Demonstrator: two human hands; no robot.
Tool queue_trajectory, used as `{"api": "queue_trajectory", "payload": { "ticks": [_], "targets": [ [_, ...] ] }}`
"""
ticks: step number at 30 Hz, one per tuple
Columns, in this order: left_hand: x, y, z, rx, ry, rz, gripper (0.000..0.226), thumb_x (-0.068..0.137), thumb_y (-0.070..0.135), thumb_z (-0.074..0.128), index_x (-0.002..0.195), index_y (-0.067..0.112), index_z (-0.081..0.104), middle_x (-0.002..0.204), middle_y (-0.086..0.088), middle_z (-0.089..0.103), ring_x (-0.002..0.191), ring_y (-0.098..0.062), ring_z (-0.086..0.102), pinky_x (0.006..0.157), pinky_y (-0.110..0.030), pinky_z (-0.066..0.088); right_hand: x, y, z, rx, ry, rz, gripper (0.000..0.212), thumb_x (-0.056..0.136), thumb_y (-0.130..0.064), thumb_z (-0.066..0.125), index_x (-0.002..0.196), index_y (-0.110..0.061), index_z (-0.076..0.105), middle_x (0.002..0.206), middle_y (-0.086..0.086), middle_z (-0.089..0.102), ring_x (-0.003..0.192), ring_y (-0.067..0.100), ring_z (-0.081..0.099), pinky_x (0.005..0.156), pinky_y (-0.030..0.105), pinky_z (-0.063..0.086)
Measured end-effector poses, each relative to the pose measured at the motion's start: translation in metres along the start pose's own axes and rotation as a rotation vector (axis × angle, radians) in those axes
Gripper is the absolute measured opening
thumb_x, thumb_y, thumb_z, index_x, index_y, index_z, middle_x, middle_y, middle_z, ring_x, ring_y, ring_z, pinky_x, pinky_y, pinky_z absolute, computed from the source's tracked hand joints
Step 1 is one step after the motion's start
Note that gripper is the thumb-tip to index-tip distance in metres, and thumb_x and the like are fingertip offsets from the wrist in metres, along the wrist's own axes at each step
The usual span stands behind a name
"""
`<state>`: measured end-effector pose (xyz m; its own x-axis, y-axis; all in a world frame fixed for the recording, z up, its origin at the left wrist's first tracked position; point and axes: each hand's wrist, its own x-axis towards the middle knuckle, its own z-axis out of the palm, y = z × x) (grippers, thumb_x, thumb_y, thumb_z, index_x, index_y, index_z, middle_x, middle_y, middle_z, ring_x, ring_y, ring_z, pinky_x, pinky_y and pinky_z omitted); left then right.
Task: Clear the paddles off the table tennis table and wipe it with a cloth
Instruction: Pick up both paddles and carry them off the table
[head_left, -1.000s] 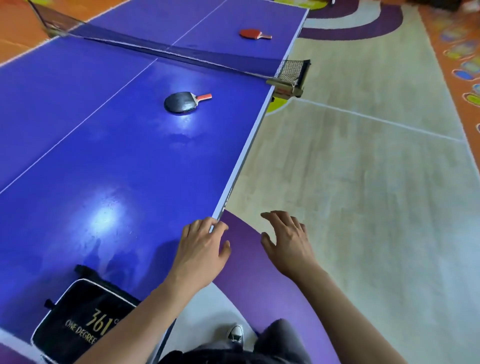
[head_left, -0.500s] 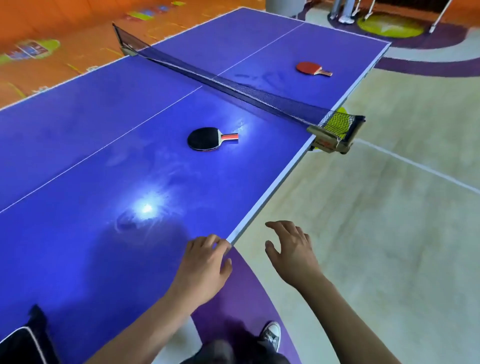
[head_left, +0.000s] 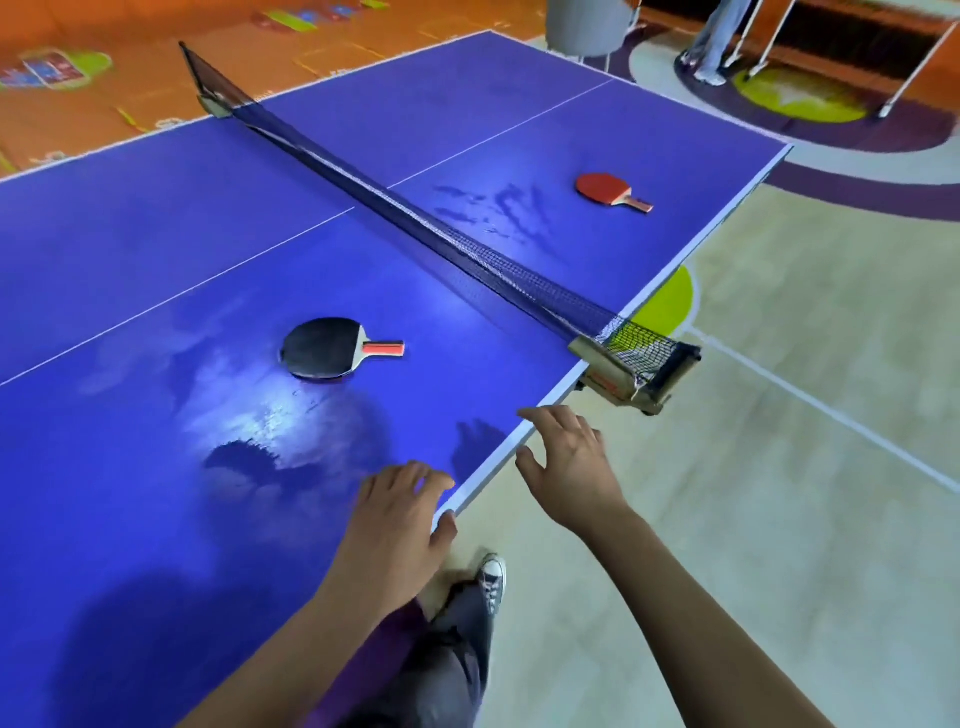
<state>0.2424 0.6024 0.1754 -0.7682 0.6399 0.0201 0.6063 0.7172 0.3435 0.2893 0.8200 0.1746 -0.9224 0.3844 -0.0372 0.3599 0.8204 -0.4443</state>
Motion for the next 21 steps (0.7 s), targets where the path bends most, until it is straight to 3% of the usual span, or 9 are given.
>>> {"api": "queue_trajectory", "payload": {
  "ticks": [9, 15, 21],
  "targets": [
    [0.214, 0.052, 0.019, 0.003, -0.029, 0.090, 0.037, 0.096, 0.036, 0.053, 0.130, 0.025, 0.061, 0.128, 0.002, 0.057, 0.116, -0.027, 0.054, 0.100, -0.039, 0.037, 0.163, 0.091, -0.072, -0.002, 0.001, 0.083, 0.041, 0.098, -0.029, 0.059, 0.138, -0.024, 0.056, 0.133, 0.001, 0.055, 0.121, 0.028, 0.053, 0.105, 0.042, 0.037],
    [0.312, 0.089, 0.025, -0.031, 0.030, 0.114, 0.029, 0.090, 0.024, 0.067, 0.118, 0.018, 0.067, 0.115, -0.002, 0.063, 0.103, -0.031, 0.060, 0.091, -0.045, 0.047, 0.241, 0.154, -0.107, 0.022, 0.031, 0.120, 0.041, 0.098, -0.030, 0.056, 0.139, -0.028, 0.055, 0.138, -0.002, 0.052, 0.125, 0.024, 0.050, 0.106, 0.038, 0.031],
    [0.417, 0.135, 0.057, -0.040, 0.090, 0.093, 0.025, 0.087, 0.020, 0.069, 0.112, 0.020, 0.066, 0.111, 0.003, 0.062, 0.101, -0.026, 0.060, 0.089, -0.040, 0.047, 0.339, 0.246, -0.119, -0.002, -0.064, 0.094, 0.044, 0.100, -0.032, 0.054, 0.144, -0.028, 0.051, 0.140, -0.001, 0.051, 0.128, 0.025, 0.050, 0.109, 0.039, 0.031]
  ]
}}
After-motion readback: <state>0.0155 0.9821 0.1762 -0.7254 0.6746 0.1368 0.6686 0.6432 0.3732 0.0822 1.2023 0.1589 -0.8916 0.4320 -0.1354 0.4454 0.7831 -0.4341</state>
